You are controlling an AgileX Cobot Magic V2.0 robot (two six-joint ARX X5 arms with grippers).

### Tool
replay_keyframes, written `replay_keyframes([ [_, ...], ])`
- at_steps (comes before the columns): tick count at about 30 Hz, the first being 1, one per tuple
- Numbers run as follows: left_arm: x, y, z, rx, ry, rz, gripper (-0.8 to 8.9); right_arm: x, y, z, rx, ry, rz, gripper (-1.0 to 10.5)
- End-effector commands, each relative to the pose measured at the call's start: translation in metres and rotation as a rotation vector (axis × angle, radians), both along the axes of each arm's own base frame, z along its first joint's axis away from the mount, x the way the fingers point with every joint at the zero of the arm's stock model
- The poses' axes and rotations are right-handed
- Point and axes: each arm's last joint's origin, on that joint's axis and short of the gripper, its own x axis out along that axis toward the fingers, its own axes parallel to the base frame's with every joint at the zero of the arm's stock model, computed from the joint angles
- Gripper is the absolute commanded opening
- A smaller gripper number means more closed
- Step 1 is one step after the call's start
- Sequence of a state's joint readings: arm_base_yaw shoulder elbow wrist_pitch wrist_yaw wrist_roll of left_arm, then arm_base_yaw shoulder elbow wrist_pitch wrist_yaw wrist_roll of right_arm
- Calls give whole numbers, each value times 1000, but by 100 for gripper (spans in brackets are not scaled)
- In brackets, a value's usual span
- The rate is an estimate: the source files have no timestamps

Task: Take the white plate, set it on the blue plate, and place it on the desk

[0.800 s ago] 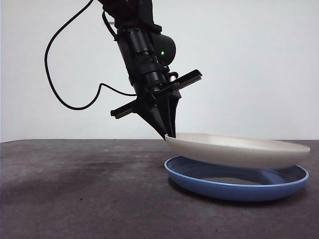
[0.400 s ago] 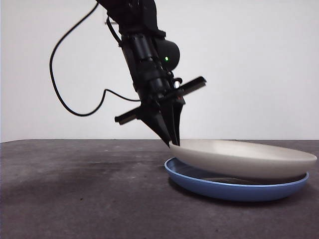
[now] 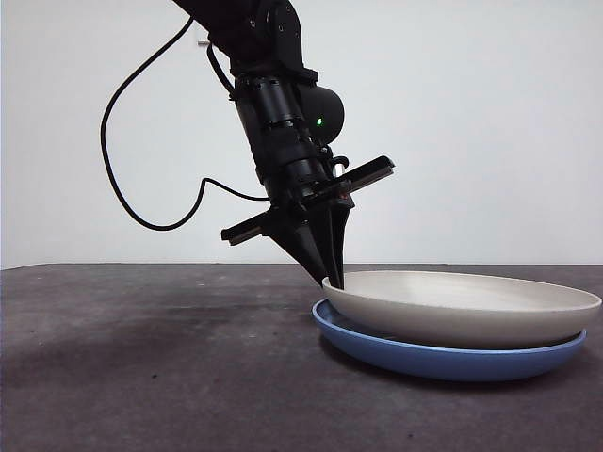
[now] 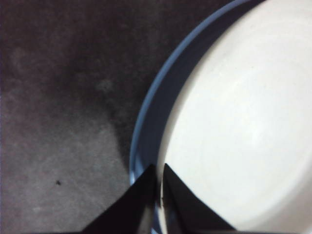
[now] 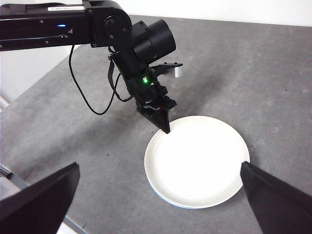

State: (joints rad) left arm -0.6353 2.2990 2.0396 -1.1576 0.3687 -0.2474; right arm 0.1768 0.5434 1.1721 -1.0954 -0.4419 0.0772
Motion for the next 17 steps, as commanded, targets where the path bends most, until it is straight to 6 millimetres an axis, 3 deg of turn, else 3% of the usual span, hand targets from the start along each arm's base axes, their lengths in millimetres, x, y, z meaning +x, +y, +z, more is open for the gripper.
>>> replay_keyframes([
  [1, 2, -6, -3, -7, -12, -26, 132, -3, 0, 6, -3, -30, 9, 599],
  [7, 2, -5, -1, -7, -14, -31, 376, -3, 0, 6, -2, -30, 10, 599],
  [12, 4, -5, 15, -19, -34, -39, 411, -3, 0, 6, -2, -30, 10, 599],
  [17, 5, -5, 49, -27, -101, -58, 411, -3, 0, 6, -2, -30, 9, 599],
])
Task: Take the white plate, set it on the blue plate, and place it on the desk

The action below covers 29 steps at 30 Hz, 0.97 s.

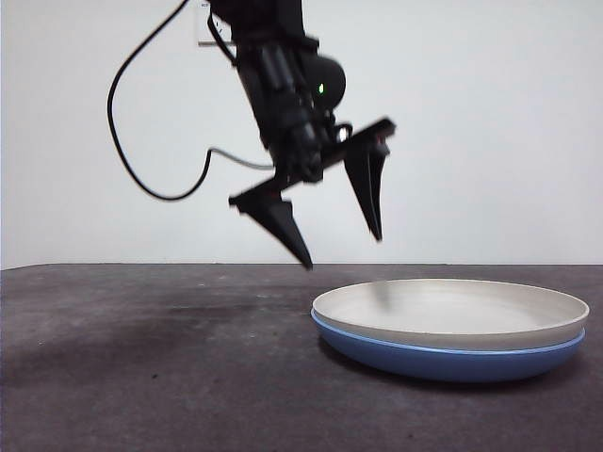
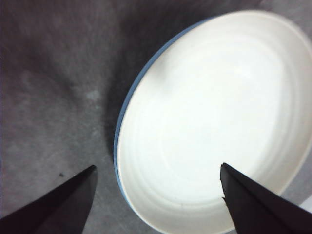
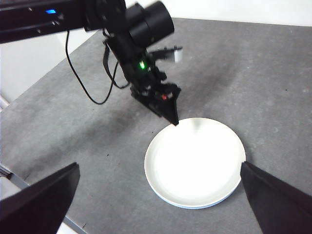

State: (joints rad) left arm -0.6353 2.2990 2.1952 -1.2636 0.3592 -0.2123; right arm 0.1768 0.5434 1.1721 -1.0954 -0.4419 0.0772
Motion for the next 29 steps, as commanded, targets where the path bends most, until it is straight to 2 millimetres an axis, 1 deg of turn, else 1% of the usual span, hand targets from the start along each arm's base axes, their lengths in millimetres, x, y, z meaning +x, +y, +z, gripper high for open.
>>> replay_keyframes([
  [1, 3, -3, 16, 1, -56, -32, 411, -3, 0, 6, -1, -29, 9, 599],
  [6, -5, 5, 59, 28, -139, -43, 413, -2, 0, 6, -3, -29, 1, 599],
  [8, -11, 10, 77, 8, -178, -40, 413, -2, -1, 6, -9, -30, -12, 599],
  [10, -20, 17, 98, -18, -218, -41, 425, -2, -1, 5, -18, -30, -28, 599],
  [13, -38, 30, 134, -64, -293, -49, 492, -2, -2, 5, -30, -29, -52, 599],
  [18, -79, 61, 195, -152, -431, -52, 502, -1, -2, 5, -35, -30, -62, 599],
  [21, -106, 81, 225, -179, -518, -40, 504, -1, -2, 5, -35, -29, -62, 599],
  [23, -124, 96, 240, -179, -572, -25, 510, -1, -2, 5, -35, -29, -62, 599],
  [25, -143, 110, 252, -187, -611, -18, 537, -1, -2, 5, -35, -29, -62, 599],
  [27, -161, 124, 260, -199, -635, -20, 572, -1, -2, 5, -35, -29, -62, 599],
  [29, -178, 137, 264, -205, -648, -22, 573, -1, -2, 5, -34, -29, -62, 599],
])
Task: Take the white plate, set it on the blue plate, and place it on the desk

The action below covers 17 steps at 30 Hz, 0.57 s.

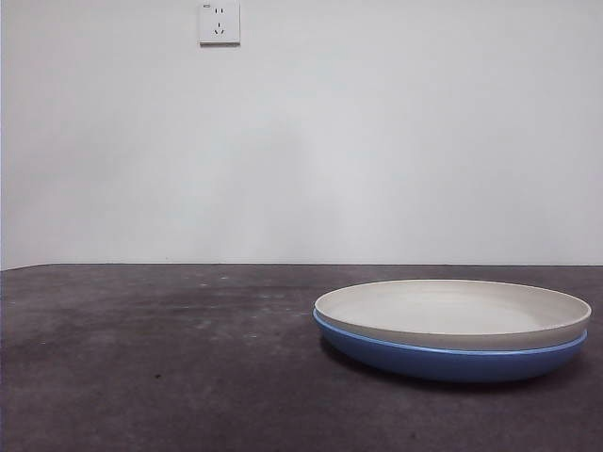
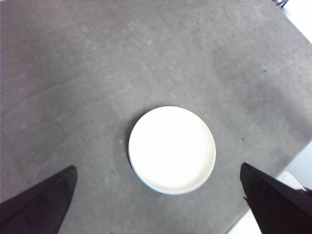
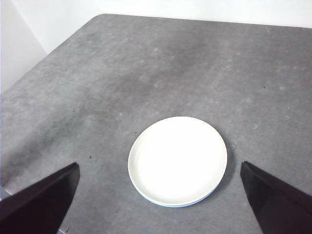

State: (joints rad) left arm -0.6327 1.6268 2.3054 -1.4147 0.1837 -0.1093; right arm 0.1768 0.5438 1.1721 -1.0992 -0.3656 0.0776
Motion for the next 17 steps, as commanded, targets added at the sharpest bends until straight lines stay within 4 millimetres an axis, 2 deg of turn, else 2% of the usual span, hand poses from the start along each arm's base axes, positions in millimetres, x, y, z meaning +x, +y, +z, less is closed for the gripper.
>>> replay_keyframes([
  [1, -24, 16, 3, 26, -1, -15, 573, -2, 0, 6, -1, -27, 7, 599],
  [8, -73, 55, -14, 91, -20, 28, 572, -2, 0, 6, 0, -25, 6, 599],
  [17, -127, 94, -52, 93, -49, -6, 572, 0, 0, 4, 52, 32, -34, 599],
])
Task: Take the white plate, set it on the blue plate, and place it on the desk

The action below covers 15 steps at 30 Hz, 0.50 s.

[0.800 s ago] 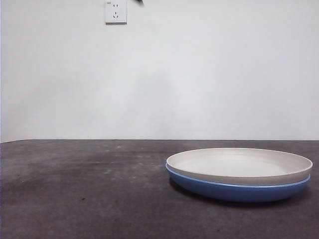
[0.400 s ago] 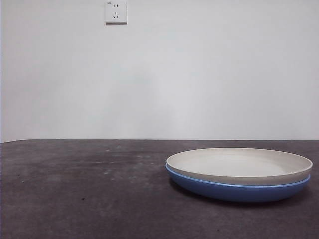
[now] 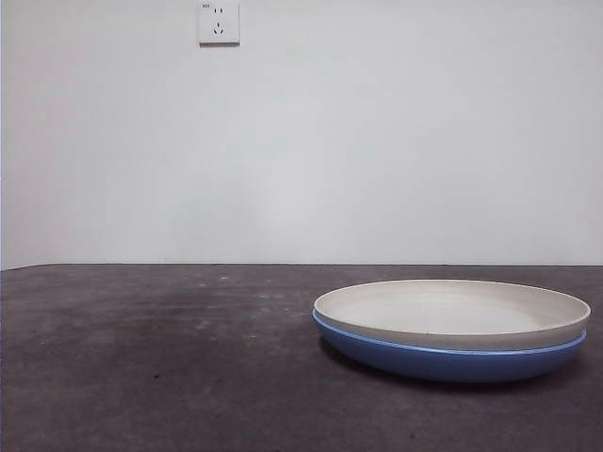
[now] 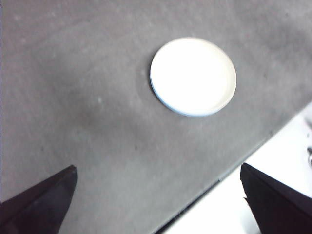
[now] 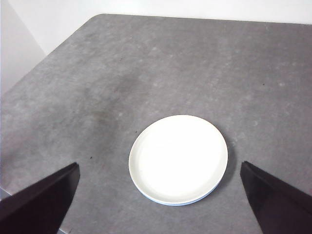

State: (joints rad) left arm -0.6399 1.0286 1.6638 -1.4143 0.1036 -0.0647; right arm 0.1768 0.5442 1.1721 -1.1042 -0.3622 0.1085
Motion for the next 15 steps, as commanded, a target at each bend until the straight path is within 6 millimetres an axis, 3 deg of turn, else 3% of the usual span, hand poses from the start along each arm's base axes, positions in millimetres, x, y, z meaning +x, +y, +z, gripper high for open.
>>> replay_keyframes([
  [1, -17, 11, -9, -8, -39, -30, 572, 0, 0, 5, 33, 16, -19, 599],
  [8, -51, 37, -30, -69, -169, -58, 572, 0, -2, 0, 17, 83, -88, 599],
  [15, -64, 46, -43, -91, -220, -90, 571, 5, -1, -9, -3, 212, -107, 599],
])
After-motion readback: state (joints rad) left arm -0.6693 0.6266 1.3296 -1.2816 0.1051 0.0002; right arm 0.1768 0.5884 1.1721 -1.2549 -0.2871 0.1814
